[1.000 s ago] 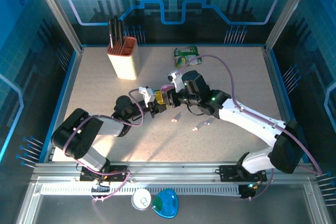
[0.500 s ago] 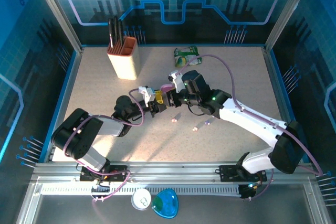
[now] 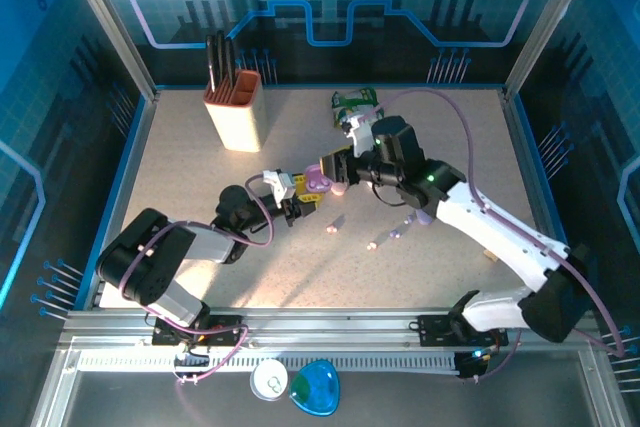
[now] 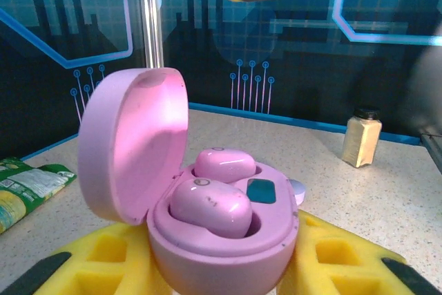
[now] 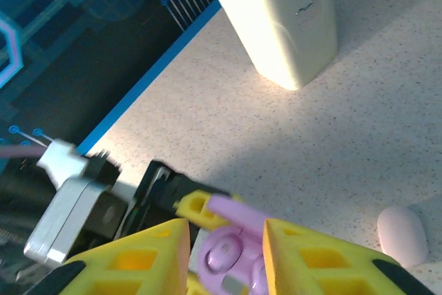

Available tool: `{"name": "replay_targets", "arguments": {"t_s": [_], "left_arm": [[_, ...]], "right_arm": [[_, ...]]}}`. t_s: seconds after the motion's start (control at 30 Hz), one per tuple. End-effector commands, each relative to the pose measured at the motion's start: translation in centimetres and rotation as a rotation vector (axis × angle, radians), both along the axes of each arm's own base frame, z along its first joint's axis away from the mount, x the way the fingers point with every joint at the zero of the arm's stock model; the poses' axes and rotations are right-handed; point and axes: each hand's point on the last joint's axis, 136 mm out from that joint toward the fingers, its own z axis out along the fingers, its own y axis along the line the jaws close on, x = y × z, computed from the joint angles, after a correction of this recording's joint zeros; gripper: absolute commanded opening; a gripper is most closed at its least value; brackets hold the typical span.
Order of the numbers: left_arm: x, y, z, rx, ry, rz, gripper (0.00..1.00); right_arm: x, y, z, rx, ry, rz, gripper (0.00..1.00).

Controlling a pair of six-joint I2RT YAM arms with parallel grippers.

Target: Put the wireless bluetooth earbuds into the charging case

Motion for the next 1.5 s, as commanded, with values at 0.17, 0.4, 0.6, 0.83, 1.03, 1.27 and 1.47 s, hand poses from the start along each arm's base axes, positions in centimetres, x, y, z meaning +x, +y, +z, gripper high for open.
{"name": "replay_targets", "arguments": {"t_s": [0.17, 0.4, 0.6, 0.83, 1.03, 1.27, 1.47], "left_arm": [[-1.1, 0.3, 2.5, -0.032, -0.095, 0.009, 0.27], [-0.4, 0.7, 3.1, -0.067, -0.066, 0.059, 0.28], [-0.6, 0.5, 4.0, -0.086, -0.075, 0.042, 0.28], [-1.1, 0.0, 5.2, -0.107, -0.09, 0.011, 0.28], [-1.4, -0.7, 5.6, -0.113, -0.096, -0.013, 0.28], [-1.5, -1.1, 6.0, -0.12, -0.099, -0.023, 0.28], [-1.5, -1.2, 5.5, -0.112, -0.093, -0.023, 0.28]], "right_arm": [[0.9, 0.7, -3.0, -0.119, 0.181, 0.06, 0.34], [-0.7, 0.0, -2.7, -0.111, 0.159, 0.096, 0.28], [-1.0, -1.9, -1.7, 0.046, 0.194, 0.028, 0.49], [-2.7, -2.5, -1.9, 0.267, 0.35, 0.079, 0.64], [-3.6, -0.9, -2.3, 0.385, 0.446, 0.158, 0.65], [-3.7, 0.0, -3.0, 0.425, 0.493, 0.193, 0.6], [-3.7, 0.3, -2.8, 0.463, 0.514, 0.211, 0.41]]}}
